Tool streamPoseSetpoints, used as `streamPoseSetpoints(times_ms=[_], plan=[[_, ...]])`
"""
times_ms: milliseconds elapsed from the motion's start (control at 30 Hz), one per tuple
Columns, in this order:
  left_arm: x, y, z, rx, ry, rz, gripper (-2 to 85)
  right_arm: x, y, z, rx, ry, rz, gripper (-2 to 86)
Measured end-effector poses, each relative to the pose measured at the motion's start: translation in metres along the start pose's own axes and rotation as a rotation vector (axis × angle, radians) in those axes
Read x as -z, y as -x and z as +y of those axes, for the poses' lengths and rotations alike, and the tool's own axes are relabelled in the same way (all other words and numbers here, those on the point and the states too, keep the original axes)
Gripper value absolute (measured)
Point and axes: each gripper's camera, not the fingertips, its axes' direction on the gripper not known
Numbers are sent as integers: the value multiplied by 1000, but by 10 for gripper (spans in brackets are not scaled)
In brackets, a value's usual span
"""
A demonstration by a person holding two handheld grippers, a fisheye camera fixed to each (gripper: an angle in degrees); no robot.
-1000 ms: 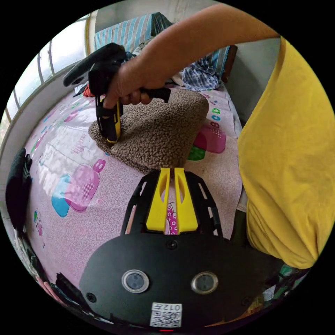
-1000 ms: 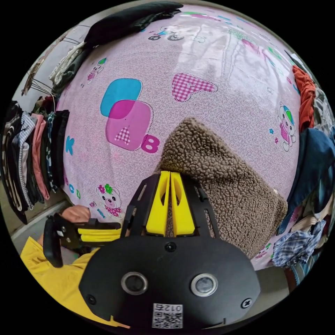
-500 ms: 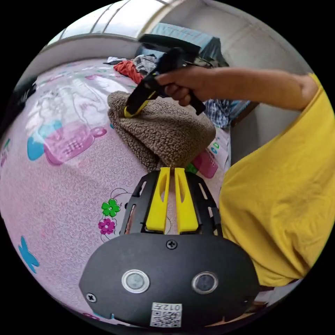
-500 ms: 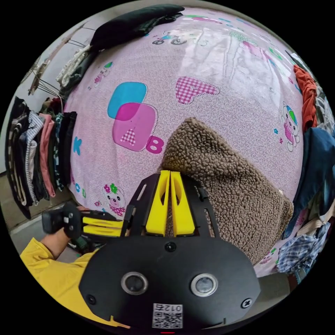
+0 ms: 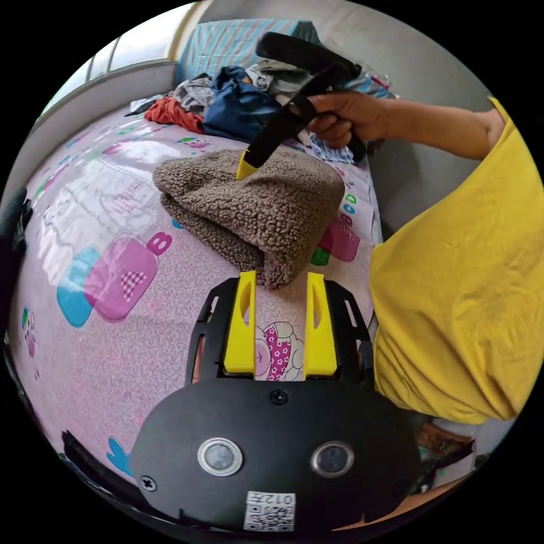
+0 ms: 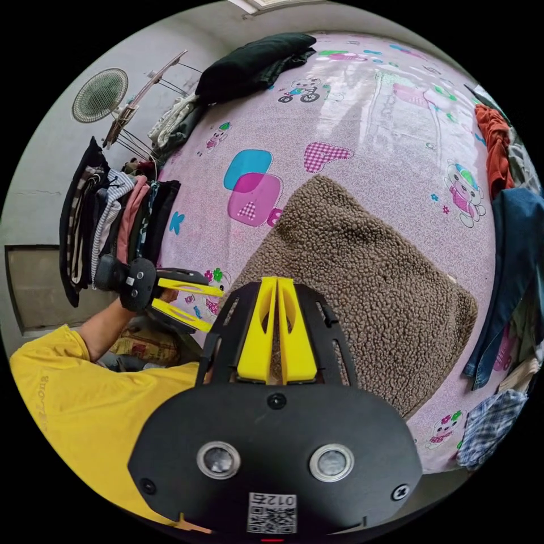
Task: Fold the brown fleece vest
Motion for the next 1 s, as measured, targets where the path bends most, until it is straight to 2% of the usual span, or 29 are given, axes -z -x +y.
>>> streamPoseSetpoints(times_ms=[167, 500, 667, 867, 933, 1000], plan=[[-11, -3, -20, -116, 31, 6, 64, -5, 12, -4, 15, 64, 88, 8], [-12, -13, -2, -93, 5, -38, 13, -9, 24, -5, -28, 161, 191, 5], [-9, -8, -8, -71, 38, -57, 16, 18, 30, -4, -19, 214, 89, 4], [7, -16, -15, -71, 81, -195, 35, 102, 61, 12, 96, 80, 157, 6], [14, -5, -13, -35, 113, -142, 41, 125, 58, 28, 93, 49, 175, 9], [26, 15, -3, 44, 82, -17, 47, 157, 39, 63, 52, 5, 185, 19]])
